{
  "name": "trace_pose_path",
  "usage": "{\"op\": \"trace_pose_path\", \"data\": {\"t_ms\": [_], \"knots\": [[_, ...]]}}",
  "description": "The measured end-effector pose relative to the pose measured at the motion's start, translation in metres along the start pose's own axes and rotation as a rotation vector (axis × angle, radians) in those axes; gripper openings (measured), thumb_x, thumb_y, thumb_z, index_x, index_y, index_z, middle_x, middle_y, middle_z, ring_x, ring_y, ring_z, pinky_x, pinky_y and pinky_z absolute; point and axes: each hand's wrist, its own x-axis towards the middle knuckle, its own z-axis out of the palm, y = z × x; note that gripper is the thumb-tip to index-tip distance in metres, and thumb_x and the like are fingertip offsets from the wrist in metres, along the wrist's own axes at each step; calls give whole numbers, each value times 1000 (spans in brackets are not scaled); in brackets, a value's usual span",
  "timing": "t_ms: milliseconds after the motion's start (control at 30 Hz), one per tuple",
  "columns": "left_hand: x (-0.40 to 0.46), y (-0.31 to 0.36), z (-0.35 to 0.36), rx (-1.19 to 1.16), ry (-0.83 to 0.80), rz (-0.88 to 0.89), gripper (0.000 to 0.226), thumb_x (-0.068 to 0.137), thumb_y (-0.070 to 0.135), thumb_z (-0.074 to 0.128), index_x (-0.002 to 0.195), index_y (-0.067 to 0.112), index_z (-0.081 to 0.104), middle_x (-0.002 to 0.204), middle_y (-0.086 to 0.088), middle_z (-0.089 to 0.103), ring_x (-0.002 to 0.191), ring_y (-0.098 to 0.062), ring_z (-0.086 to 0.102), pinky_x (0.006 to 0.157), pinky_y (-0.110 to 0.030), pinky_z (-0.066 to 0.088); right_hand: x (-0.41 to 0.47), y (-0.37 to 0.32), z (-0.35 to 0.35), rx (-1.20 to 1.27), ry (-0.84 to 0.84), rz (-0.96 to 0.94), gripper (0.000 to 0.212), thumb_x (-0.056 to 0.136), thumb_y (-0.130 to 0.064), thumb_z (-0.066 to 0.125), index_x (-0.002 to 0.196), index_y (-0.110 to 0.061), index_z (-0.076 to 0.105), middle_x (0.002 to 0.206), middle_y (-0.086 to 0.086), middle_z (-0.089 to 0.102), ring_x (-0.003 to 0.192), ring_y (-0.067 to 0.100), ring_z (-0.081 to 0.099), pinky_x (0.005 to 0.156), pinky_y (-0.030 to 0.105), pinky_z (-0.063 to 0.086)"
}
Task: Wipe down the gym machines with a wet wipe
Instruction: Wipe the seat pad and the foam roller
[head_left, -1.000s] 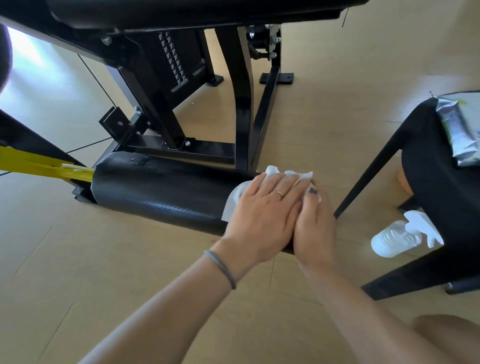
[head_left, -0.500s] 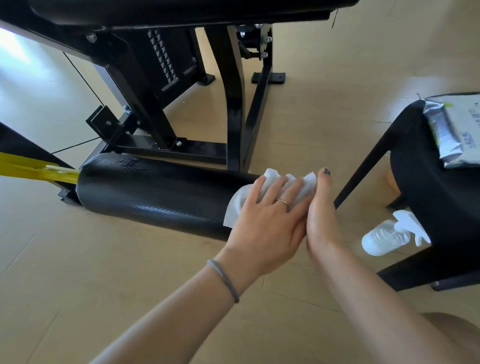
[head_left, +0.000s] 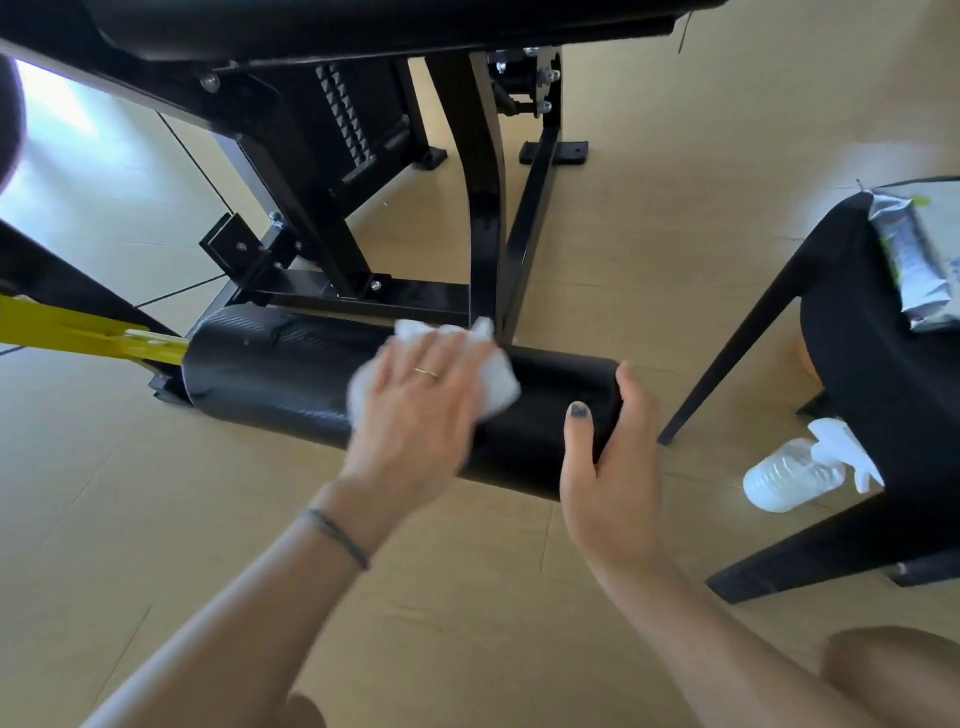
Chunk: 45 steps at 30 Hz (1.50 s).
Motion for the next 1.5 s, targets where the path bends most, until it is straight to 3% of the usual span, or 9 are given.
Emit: {"op": "trace_pose_path", "data": {"t_ms": [200, 400, 600, 700, 900, 1000, 1200, 1300, 1500], "knots": [[5, -32, 0, -89, -16, 90, 47, 106, 32, 23, 149, 28, 42, 152, 5, 44, 140, -18, 38, 121, -42, 25, 48, -22, 10, -57, 152, 76, 45, 96, -54, 28, 89, -12, 43, 89, -4, 50, 79, 10, 49, 69, 29, 39], [5, -144, 5, -127, 39, -489, 56, 102, 36, 14, 151, 24, 39, 154, 1, 42, 145, -23, 30, 122, -50, 19, 29, -18, 13, -277, 93, -8, 67, 103, -49, 18, 145, -7, 48, 137, 8, 58, 128, 25, 54, 98, 37, 46], [-7, -9, 6, -94, -11, 38, 53, 104, 32, 22, 156, 24, 32, 157, 4, 38, 146, -18, 31, 122, -45, 21, 33, -19, 16, -227, 126, 43, 57, 103, -45, 27, 140, -10, 54, 136, 5, 58, 125, 22, 53, 91, 30, 39], [3, -36, 1, -158, -12, 107, 47, 105, 29, 26, 150, 28, 39, 154, 7, 42, 142, -17, 36, 120, -43, 26, 39, -17, 16, -196, 117, 67, 54, 105, -42, 27, 140, -13, 54, 136, 2, 57, 123, 19, 53, 88, 28, 35], [6, -216, 16, 16, -59, -454, 68, 95, 36, 7, 146, 9, 44, 154, -10, 44, 146, -29, 32, 121, -48, 23, 31, -11, 16, -282, 128, -24, 54, 108, -39, 28, 146, -8, 48, 142, 7, 55, 129, 21, 51, 94, 24, 34], [22, -183, 17, 0, -14, -551, 66, 94, 34, 10, 145, 13, 46, 150, -9, 48, 141, -30, 39, 118, -48, 27, 32, -9, 19, -268, 157, -43, 60, 105, -44, 24, 145, -7, 49, 140, 7, 57, 129, 22, 52, 96, 26, 37], [1, 12, 3, -101, 15, 30, 56, 99, 31, 23, 152, 21, 38, 151, 4, 46, 139, -20, 39, 121, -42, 22, 7, 3, 21, -173, 144, -127, 61, 101, -40, 29, 151, -6, 40, 156, 8, 42, 145, 22, 39, 116, 38, 37], [4, 21, 0, -82, -24, 207, 51, 103, 30, 26, 152, 27, 38, 154, 6, 43, 141, -17, 37, 121, -41, 24, -4, 6, 15, -151, 106, -154, 63, 98, -41, 31, 149, -7, 41, 158, 5, 38, 147, 17, 34, 116, 31, 32], [32, -80, 7, -84, -15, -355, 53, 101, 34, 17, 137, 31, 56, 140, 8, 57, 134, -17, 45, 118, -39, 27, 29, -17, 2, 13, 205, 28, 40, 98, -43, 31, 116, -18, 57, 111, -7, 60, 106, 16, 57, 91, 36, 49]]}}
